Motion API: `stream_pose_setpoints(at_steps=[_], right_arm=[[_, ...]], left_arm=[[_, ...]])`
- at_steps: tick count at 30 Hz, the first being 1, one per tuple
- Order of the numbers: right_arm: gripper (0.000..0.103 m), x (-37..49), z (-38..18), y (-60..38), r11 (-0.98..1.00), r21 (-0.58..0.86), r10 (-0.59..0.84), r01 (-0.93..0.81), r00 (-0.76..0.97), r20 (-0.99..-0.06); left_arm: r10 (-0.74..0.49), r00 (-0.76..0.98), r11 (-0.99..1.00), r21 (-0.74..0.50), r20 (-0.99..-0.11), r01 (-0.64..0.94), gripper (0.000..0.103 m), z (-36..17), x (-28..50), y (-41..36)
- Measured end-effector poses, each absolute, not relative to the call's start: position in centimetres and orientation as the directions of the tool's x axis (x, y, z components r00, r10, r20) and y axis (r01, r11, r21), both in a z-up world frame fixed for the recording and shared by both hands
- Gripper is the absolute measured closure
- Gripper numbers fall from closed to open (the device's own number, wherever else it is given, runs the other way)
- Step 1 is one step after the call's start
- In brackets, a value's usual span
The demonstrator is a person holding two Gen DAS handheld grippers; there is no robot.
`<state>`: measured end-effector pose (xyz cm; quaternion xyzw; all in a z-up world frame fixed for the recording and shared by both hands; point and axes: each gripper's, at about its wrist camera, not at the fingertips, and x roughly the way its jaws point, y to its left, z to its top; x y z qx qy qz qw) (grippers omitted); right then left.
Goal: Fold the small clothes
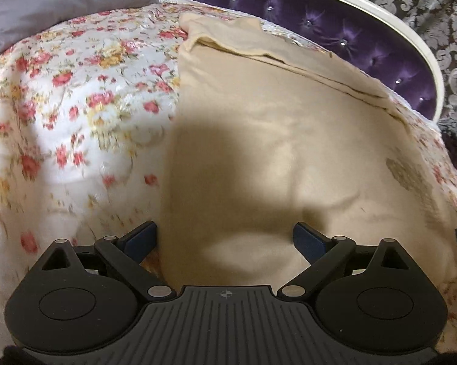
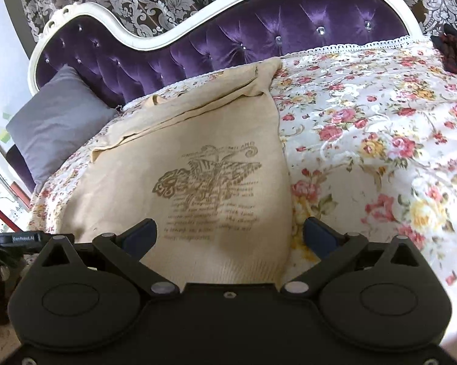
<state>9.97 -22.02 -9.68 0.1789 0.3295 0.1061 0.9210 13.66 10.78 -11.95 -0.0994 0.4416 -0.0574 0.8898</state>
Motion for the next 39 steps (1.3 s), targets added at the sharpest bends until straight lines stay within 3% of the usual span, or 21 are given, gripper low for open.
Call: stream_pose_setpoints(at_steps=[16, 25, 29, 31, 32, 35, 39], right_arm=[[0.001, 7.1, -10.2, -22.4, 0.872, 0.473, 0.388, -0.123, 0.764, -0.516], [0.002, 7.1, -10.7, -22.8, 0.804, 0.575, 0.48, -0.153, 0.738, -0.474], [0.033, 7.1, -11.2, -22.9, 0.785, 0.602, 0.495, -0.146, 0.732, -0.468], [0.036, 7.1, -11.2, -22.9, 0.784, 0.604, 0.495, -0.146, 0.733, -0.466], [0.039, 7.1, -11.3, -22.9, 0.782, 0.605, 0.499, -0.149, 0.732, -0.465], [0.05, 7.1, -11.4, -22.7, 0.788, 0.598, 0.498, -0.147, 0.725, -0.477], [0.05, 7.1, -11.5, -22.6, 0.786, 0.601, 0.5, -0.147, 0.724, -0.476]], left_arm=[[-0.218, 0.618, 0.972, -0.226, -0.755, 0.067, 0.008, -12.2, 11.3, 10.0], [-0.259, 0.625, 0.955, -0.29, -0.736, 0.055, 0.008, -12.3, 11.4, 10.9], [-0.24, 0.624, 0.96, -0.276, -0.743, 0.04, 0.02, -12.3, 11.5, 10.7], [-0.235, 0.624, 0.961, -0.274, -0.745, 0.035, 0.025, -12.2, 11.5, 10.7], [-0.233, 0.625, 0.961, -0.274, -0.745, 0.032, 0.034, -12.2, 11.4, 10.7], [-0.227, 0.631, 0.959, -0.284, -0.741, 0.011, 0.048, -12.0, 11.2, 11.0], [-0.242, 0.637, 0.948, -0.32, -0.732, -0.007, 0.05, -11.9, 10.9, 11.7]])
